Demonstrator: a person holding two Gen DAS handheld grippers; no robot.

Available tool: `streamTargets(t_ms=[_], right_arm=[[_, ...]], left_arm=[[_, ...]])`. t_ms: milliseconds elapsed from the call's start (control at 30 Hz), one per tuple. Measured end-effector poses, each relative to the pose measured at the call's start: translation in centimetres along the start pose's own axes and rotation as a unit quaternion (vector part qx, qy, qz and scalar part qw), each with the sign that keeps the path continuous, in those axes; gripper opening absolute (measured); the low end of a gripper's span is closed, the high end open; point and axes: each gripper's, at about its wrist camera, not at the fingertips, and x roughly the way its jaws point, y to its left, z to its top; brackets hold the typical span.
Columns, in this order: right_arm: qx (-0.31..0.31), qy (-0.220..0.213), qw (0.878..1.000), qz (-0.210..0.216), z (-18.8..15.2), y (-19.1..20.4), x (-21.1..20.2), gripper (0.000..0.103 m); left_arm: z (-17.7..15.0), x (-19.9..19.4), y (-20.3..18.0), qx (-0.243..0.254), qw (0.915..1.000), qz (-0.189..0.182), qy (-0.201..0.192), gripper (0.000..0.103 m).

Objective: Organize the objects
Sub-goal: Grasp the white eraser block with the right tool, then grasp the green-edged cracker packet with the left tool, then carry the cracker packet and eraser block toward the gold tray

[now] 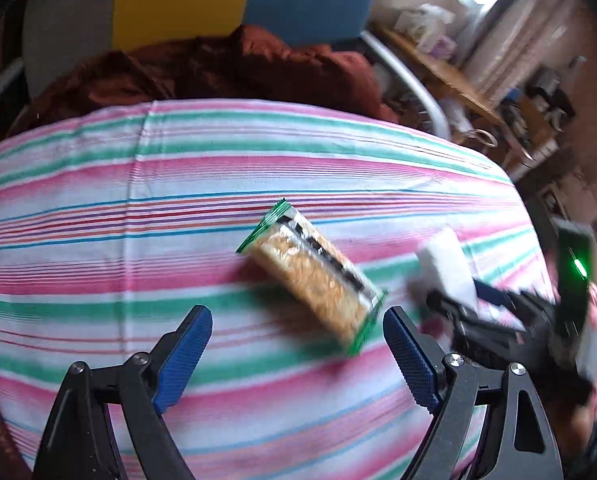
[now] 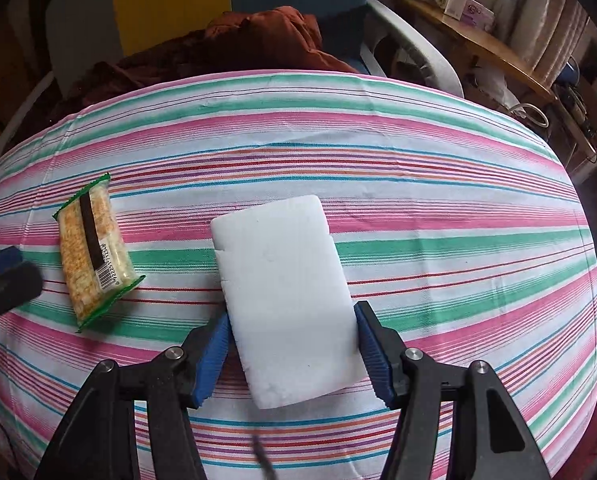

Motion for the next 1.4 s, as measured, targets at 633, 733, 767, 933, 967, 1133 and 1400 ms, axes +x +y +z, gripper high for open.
streamTargets(t_ms=[633,733,767,933,967,1133,1400], right_arm=[[-0.057,-0.028,0.997,0.035,0.4,1.3,-0.2,0.061],[-0.069,-0.013,0.997,0.04,0.1,1.8,0.6,0.061],[-0.078,-0.011,0.996,0.046,-0.2,2.3,0.5,0.061],[-0.147,-0.018,0.984,0.102,-1.2,5.7,-0.2,0.061],[-0.159,-0.015,0.981,0.108,-1.4,6.3,-0.2,0.061],[-0.194,-0.009,0.976,0.104,-2.4,8.0,0.3,0.061],[-0.193,-0.011,0.975,0.107,-2.5,8.1,0.5,0.061]], left_arm=[[0.1,4.0,-2.7,0.12,0.9881,0.095,-0.02,0.05],[-2.1,2.3,-1.2,0.138,0.9865,0.084,-0.026,0.043],[-3.0,1.7,-0.7,0.137,0.9869,0.079,-0.027,0.043],[-7.8,-1.4,1.5,0.139,0.9872,0.061,-0.049,0.042],[-8.8,-1.8,1.8,0.14,0.9866,0.061,-0.056,0.043],[-10.5,-2.0,2.4,0.144,0.9839,0.062,-0.086,0.043],[-10.7,-1.7,2.2,0.154,0.98,0.065,-0.109,0.043]])
